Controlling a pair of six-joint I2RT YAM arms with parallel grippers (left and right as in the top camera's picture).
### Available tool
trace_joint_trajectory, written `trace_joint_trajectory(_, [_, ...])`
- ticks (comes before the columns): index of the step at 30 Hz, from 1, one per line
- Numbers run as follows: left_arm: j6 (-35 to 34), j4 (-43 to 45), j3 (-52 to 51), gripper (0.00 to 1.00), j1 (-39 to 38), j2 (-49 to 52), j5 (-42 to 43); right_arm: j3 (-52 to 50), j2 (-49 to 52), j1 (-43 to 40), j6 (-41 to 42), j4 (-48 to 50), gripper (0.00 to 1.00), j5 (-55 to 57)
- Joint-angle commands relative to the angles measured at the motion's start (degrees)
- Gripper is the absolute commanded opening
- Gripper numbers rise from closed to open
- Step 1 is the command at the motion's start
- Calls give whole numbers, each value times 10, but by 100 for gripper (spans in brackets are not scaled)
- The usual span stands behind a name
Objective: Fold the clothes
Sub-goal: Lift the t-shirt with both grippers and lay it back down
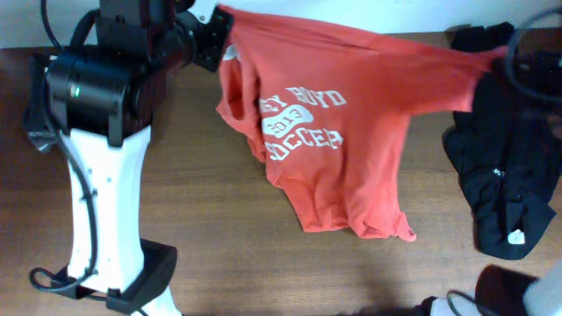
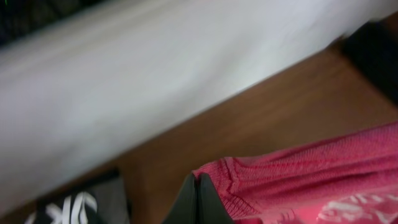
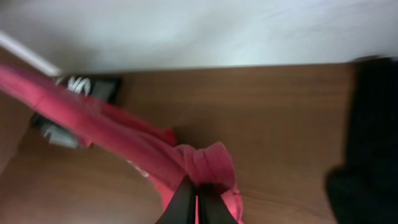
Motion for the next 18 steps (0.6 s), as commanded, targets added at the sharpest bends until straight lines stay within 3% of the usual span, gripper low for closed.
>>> trace_joint_trajectory(1, [-12, 16, -61, 0, 66, 0, -90, 1, 39, 38, -21, 1, 4, 51])
trace_joint_trajectory(8, [-12, 74, -187, 0, 126, 0, -90, 0, 163, 171, -21, 20, 4, 51])
trace_joint_trajectory(14, [-12, 92, -229, 0, 155, 0, -90, 0, 265, 268, -5, 61, 4, 51])
trace_joint_trajectory(18, [-12, 94, -229, 15, 171, 0, -90, 0, 324, 321, 9, 90, 4, 52])
